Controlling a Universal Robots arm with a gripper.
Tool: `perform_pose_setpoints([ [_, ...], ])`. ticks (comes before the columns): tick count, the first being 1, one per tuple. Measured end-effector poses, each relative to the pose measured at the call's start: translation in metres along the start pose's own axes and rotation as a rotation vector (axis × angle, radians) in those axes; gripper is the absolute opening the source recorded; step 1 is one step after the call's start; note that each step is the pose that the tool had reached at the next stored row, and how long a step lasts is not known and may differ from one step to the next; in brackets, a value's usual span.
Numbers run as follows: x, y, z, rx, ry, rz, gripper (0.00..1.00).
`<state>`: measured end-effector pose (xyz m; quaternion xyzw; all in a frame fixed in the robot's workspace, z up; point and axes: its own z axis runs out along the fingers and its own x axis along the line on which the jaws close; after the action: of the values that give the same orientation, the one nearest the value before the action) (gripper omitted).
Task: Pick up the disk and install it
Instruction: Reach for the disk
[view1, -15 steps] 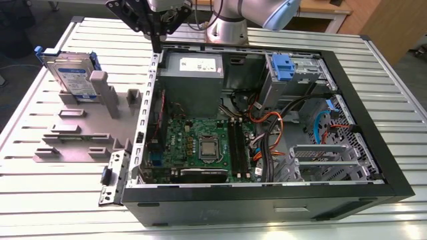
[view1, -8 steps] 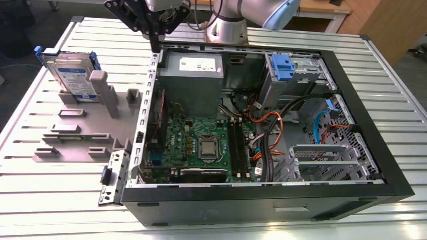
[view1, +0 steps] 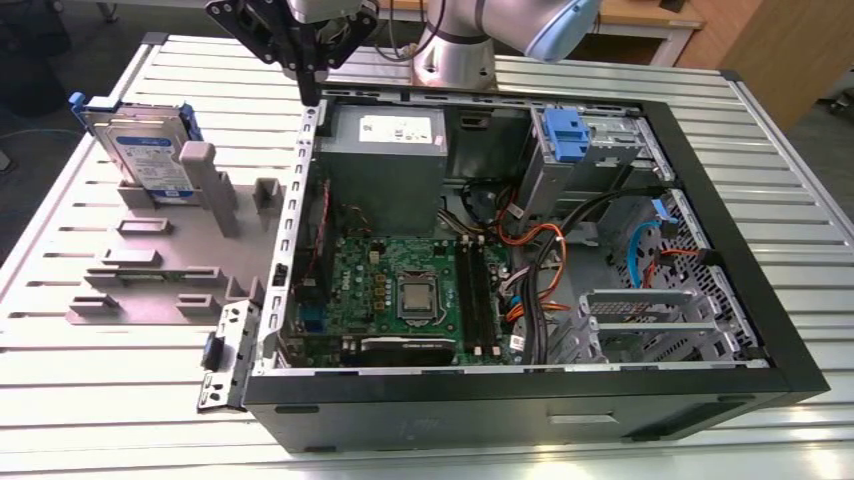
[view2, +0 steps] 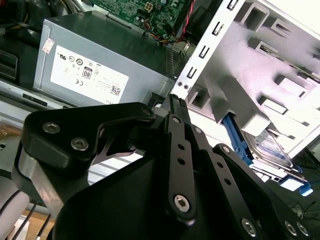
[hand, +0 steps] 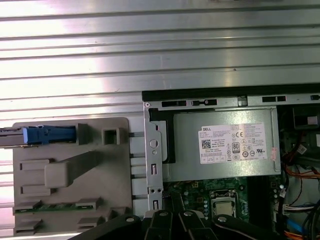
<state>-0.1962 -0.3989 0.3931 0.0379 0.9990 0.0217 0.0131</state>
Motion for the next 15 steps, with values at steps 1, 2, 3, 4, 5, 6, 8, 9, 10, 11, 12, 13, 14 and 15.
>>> perform_pose_setpoints([
  [1,0.0003,0.0,0.0,0.0,0.0,0.0,0.11],
  [2,0.0006,0.0,0.0,0.0,0.0,0.0,0.11],
  [3,0.0009,-0.0001,0.0,0.0,0.0,0.0,0.11],
  [4,0.0012,-0.0001,0.0,0.0,0.0,0.0,0.11],
  [5,0.0014,-0.0001,0.0,0.0,0.0,0.0,0.11],
  [6,0.0017,-0.0001,0.0,0.0,0.0,0.0,0.11],
  [8,0.0024,-0.0002,0.0,-0.0001,0.0,0.0,0.11],
  [9,0.0027,-0.0002,-0.0001,0.0,0.0,0.0,0.11],
  [10,0.0031,-0.0002,0.0,-0.0001,0.0,0.0,0.11],
  [11,0.0035,-0.0003,0.0,-0.0001,0.0,0.0,0.11],
  [12,0.0038,-0.0003,0.0,-0.0001,0.0,0.0,0.11],
  [13,0.0041,-0.0003,0.0,0.0,0.0,0.0,0.11],
  [14,0.0044,-0.0003,-0.0001,-0.0001,0.0,0.0,0.11],
  [15,0.0048,-0.0004,-0.0001,0.0,0.0,0.0,0.11],
])
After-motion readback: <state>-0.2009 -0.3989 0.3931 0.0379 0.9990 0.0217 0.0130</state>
